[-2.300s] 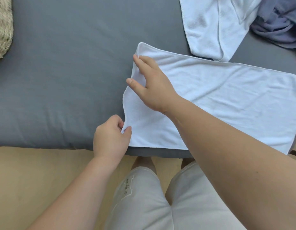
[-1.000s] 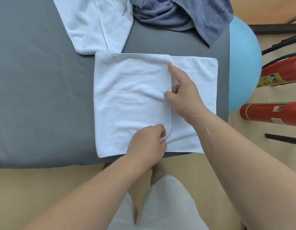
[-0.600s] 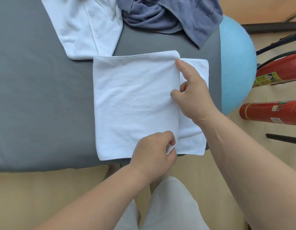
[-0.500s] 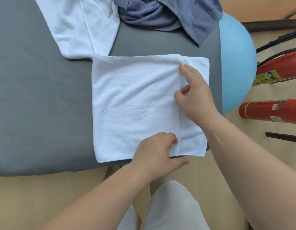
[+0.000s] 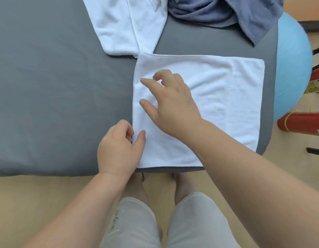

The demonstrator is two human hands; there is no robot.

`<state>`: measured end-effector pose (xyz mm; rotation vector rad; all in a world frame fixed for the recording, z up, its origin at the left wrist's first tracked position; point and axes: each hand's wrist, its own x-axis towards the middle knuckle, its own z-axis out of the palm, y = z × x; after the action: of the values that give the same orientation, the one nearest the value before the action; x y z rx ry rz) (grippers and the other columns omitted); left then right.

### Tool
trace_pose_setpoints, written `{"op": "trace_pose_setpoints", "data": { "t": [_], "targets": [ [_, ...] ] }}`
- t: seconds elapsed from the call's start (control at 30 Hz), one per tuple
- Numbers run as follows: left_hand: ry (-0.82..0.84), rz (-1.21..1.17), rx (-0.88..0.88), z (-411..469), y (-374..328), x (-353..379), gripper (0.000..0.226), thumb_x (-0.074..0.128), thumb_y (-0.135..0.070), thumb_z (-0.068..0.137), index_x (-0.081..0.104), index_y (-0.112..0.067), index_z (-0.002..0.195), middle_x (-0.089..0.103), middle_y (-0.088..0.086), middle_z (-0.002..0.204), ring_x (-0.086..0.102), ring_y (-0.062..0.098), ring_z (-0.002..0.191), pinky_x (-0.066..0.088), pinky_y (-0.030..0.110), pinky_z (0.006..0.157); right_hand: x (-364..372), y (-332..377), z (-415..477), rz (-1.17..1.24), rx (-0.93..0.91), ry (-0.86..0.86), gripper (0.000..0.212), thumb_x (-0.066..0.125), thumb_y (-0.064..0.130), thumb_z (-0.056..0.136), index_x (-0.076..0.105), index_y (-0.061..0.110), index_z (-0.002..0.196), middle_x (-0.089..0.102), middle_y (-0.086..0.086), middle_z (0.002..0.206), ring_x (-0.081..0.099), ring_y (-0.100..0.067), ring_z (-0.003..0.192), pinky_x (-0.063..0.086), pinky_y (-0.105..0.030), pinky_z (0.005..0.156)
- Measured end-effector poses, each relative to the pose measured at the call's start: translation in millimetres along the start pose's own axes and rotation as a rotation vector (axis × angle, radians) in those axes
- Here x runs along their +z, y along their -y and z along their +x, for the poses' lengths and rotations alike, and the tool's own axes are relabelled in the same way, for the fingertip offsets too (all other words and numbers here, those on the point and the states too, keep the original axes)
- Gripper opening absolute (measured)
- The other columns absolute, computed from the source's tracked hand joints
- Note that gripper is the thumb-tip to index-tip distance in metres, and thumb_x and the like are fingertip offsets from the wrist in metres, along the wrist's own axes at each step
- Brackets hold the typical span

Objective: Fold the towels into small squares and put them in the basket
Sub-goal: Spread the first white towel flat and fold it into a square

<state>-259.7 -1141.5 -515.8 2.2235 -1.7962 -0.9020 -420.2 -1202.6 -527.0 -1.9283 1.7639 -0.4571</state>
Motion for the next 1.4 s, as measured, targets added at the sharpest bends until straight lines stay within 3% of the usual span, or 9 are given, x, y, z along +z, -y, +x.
{"op": "trace_pose_setpoints", "data": {
  "t": [0.17,0.23,0.37,0.53,0.9,1.03,1.17,1.3,1.4],
  "targets": [
    [0.225,0.184,-0.111,1.0,23.3,-3.8,0.037,0.067,-0.058,0.078,0.052,-0.025,0.075,0.059,-0.008,0.066,0.058,0.014,0.068,0.048,0.033,0.058,15.5,21.9,33.6,-0.271,0.169,0.228,0.061,0.039,0.064,0.097,0.029,0.043,0.153,0.023,-0.008,0.157,0.032,-0.032,0.131,0.032,-0.045,0.104],
    [0.287,0.192,-0.068,3.4,26.3,-1.0,0.033,0.067,-0.049,0.083,0.052,-0.022,0.072,0.057,-0.006,0.064,0.057,0.016,0.066,0.043,0.030,0.054,22.4,26.3,40.6,-0.379,0.172,0.266,0.061,0.037,0.066,0.096,0.031,0.043,0.152,0.023,-0.010,0.156,0.032,-0.034,0.130,0.032,-0.047,0.101],
    [0.368,0.105,-0.017,9.3,30.9,-4.2,0.034,0.067,-0.040,0.086,0.050,-0.017,0.066,0.056,-0.003,0.063,0.057,0.020,0.065,0.039,0.030,0.051,34.2,37.3,44.8,-0.474,0.182,0.184,0.064,0.040,0.069,0.093,0.051,0.023,0.137,0.032,-0.005,0.153,0.038,-0.034,0.124,0.036,-0.045,0.094],
    [0.424,0.017,-0.026,14.7,53.9,-29.9,0.034,0.069,-0.036,0.084,0.047,-0.020,0.063,0.053,-0.006,0.060,0.055,0.017,0.062,0.045,0.031,0.055,45.3,55.0,42.8,-0.282,0.164,0.104,0.062,0.051,0.058,0.095,0.052,0.015,0.139,0.031,0.007,0.160,0.042,-0.030,0.129,0.042,-0.044,0.097],
    [0.222,0.077,-0.155,57.2,158.4,-119.3,0.025,0.065,-0.022,0.074,0.047,-0.014,0.060,0.053,0.001,0.057,0.052,0.023,0.060,0.040,0.032,0.051,107.1,171.9,91.8,-0.025,0.062,0.192,0.072,0.049,0.062,0.094,0.034,0.026,0.155,0.017,0.013,0.165,0.023,-0.020,0.146,0.030,-0.047,0.111],
    [0.131,0.108,-0.222,66.8,194.1,-147.2,0.025,0.067,-0.021,0.074,0.047,-0.013,0.062,0.053,0.002,0.057,0.051,0.024,0.058,0.040,0.032,0.050,124.0,202.1,105.7,0.252,-0.083,0.240,0.070,0.043,0.057,0.096,0.038,0.019,0.155,0.022,0.006,0.166,0.026,-0.020,0.149,0.028,-0.045,0.118],
    [0.058,0.152,-0.199,65.8,198.1,-155.9,0.038,0.072,-0.025,0.077,0.037,-0.016,0.065,0.044,-0.001,0.058,0.042,0.022,0.054,0.029,0.029,0.048,121.2,199.4,98.6,0.303,-0.104,0.311,0.055,0.049,0.049,0.101,0.042,0.030,0.152,0.026,0.007,0.164,0.023,-0.015,0.150,0.024,-0.039,0.122],
    [0.041,0.166,-0.054,56.2,164.9,-143.2,0.040,0.070,-0.034,0.085,0.036,-0.020,0.070,0.042,-0.005,0.060,0.040,0.016,0.055,0.027,0.030,0.050,104.4,162.5,77.8,0.269,-0.025,0.077,0.045,0.054,0.043,0.099,0.060,0.021,0.137,0.047,-0.004,0.148,0.040,-0.023,0.138,0.034,-0.037,0.115],
    [0.136,0.108,0.074,46.7,133.2,-122.0,0.032,0.064,-0.044,0.089,0.043,-0.022,0.081,0.046,-0.008,0.069,0.045,0.015,0.065,0.033,0.032,0.058,82.2,119.6,62.4,0.237,0.146,-0.052,0.043,0.055,0.044,0.097,0.064,0.020,0.130,0.052,-0.003,0.138,0.045,-0.022,0.131,0.037,-0.037,0.111]
  ]
}}
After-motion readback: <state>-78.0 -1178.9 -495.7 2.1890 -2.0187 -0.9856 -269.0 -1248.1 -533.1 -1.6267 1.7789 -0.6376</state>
